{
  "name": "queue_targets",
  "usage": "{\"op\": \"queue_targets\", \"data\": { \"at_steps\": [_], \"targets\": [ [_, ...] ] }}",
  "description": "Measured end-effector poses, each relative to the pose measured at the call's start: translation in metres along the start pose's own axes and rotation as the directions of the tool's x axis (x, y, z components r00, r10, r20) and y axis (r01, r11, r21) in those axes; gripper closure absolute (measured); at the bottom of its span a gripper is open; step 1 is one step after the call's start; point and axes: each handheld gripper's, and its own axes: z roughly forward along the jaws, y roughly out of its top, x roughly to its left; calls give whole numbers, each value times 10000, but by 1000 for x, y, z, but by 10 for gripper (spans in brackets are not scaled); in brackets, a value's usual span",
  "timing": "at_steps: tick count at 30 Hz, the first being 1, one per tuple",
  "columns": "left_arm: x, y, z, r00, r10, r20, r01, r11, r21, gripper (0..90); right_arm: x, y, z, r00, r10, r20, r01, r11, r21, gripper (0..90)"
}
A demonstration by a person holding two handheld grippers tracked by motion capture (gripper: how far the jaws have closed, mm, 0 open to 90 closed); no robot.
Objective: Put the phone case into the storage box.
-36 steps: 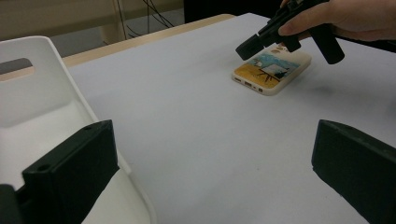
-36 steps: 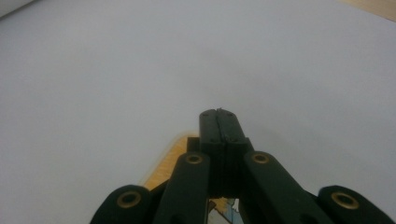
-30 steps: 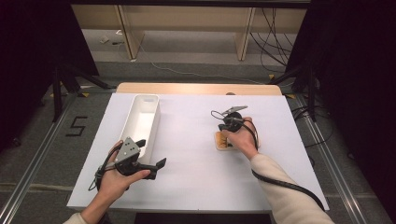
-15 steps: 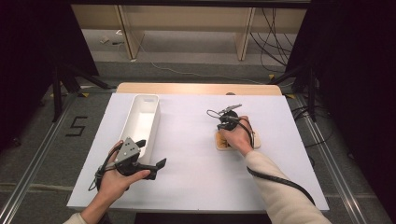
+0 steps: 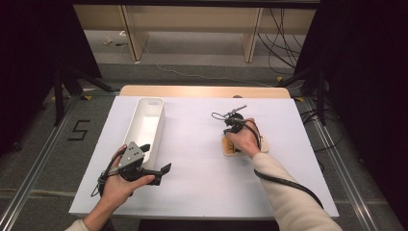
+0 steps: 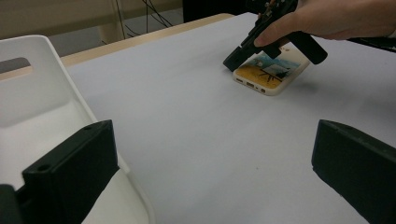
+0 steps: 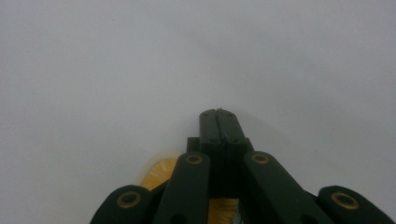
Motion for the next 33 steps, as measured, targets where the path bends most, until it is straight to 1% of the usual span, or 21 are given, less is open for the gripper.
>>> {"op": "queue_targets", "data": {
  "at_steps": [3,10,14,16,17,22,28,29,30,31,33],
  "targets": [
    [0,0,0,10000,6,-9,-6,10000,10,0,2,-2,-3,9997,-209,-121,212,9994,272,900],
    [0,0,0,10000,16,-14,-16,10000,32,0,5,-7,-12,9961,-582,-670,633,9950,769,900],
    [0,0,0,10000,10,-25,-10,10000,32,0,7,-11,-15,9943,-638,-855,717,9931,931,900],
    [0,0,0,10000,20,-17,-20,10000,35,0,8,-13,-18,9924,-748,-978,851,9908,1049,900],
    [0,0,0,10000,5,-23,-5,10000,38,0,10,-16,-22,9903,-869,-1081,998,9877,1201,900],
    [0,0,0,10000,9,-32,-9,10000,46,0,15,-25,-31,9826,-1160,-1448,1384,9780,1562,900],
    [0,0,0,10000,28,-35,-28,10000,53,0,23,-42,-46,9701,-1534,-1880,1888,9639,1875,900],
    [0,0,0,10000,28,-35,-28,10000,53,0,23,-42,-46,9701,-1534,-1880,1888,9639,1875,900],
    [0,0,0,10000,28,-37,-28,10000,57,0,25,-48,-51,9669,-1598,-1992,1993,9599,1974,900],
    [-1,0,0,10000,33,-38,-33,10000,61,0,25,-52,-53,9641,-1717,-2025,2116,9577,1950,900],
    [-1,0,0,10000,38,-38,-38,10000,65,0,26,-55,-56,9632,-1697,-2084,2118,9566,2000,900]
  ]
}}
